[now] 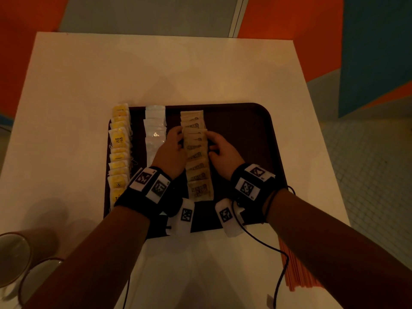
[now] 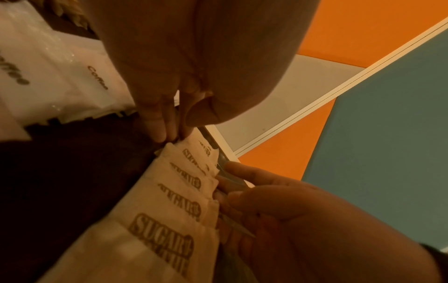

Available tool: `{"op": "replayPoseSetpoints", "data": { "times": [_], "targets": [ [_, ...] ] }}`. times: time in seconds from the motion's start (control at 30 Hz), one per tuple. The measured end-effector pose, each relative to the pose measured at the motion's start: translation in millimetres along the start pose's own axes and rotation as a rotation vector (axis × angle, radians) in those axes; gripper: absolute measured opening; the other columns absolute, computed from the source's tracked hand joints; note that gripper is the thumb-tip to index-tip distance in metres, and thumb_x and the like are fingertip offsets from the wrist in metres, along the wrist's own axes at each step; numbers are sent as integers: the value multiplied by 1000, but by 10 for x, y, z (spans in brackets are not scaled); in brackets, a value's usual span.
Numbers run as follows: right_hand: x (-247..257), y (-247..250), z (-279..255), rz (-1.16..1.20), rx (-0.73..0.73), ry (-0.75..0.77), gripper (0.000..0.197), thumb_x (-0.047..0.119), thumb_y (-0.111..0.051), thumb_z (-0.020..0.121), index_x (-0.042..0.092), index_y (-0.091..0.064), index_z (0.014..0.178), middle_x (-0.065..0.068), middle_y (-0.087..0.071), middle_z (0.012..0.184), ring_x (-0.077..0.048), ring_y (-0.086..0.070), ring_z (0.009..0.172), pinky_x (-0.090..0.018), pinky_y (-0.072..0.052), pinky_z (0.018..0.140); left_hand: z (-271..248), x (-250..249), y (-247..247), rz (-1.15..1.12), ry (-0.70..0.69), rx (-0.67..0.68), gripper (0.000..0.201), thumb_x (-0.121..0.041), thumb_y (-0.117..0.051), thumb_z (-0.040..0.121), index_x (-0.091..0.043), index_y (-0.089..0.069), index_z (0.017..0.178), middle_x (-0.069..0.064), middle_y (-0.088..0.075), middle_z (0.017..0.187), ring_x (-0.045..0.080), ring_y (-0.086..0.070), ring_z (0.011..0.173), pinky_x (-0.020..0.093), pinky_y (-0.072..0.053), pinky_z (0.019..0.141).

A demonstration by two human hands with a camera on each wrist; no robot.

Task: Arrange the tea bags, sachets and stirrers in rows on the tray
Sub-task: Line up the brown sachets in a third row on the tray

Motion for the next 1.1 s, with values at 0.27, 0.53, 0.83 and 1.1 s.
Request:
{"op": "replayPoseSetpoints", "data": {
  "times": [0.27,0.53,0.83,1.1],
  "targets": [
    [17,81,-162,-198,-82,66,40,0,-39,92,14,-55,125,-10,-48,131,-21,-50,118,-18,-36,95,-204,5,35,130,60,-32,50,-4,-41,93,-15,-27,140,3,-48,126,17,-46,118,30,-41,96],
    [-87,-58,-354,-206,-65,49,37,-1,-41,91,10,-56,124,-10,-52,129,-22,-52,117,-19,-37,97,-294,169,-56,6,87,-7,42,1,-41,91,-25,-36,123,0,-54,110,21,-57,104,42,-52,89],
    [-94,-100,-411,-152,-76,22,40,4,-42,92,16,-55,128,-7,-56,129,-19,-55,116,-22,-43,96,-367,135,-49,-50,62,-42,48,3,-39,91,-13,-29,136,0,-48,117,15,-52,103,40,-48,92],
    [-60,-52,-444,-207,-73,24,38,4,-43,92,16,-54,126,-7,-51,129,-17,-52,115,-15,-35,91,-393,143,-50,-7,75,-54,49,2,-38,92,-15,-28,137,10,-43,138,22,-47,123,46,-43,102]
  ]
}}
Point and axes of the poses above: each hand's wrist, its own z-axis towards the middle knuckle, its own y-axis out of the back of the hand, x = y × z, the point moved 5 cm from there along z, towards the middle knuckle
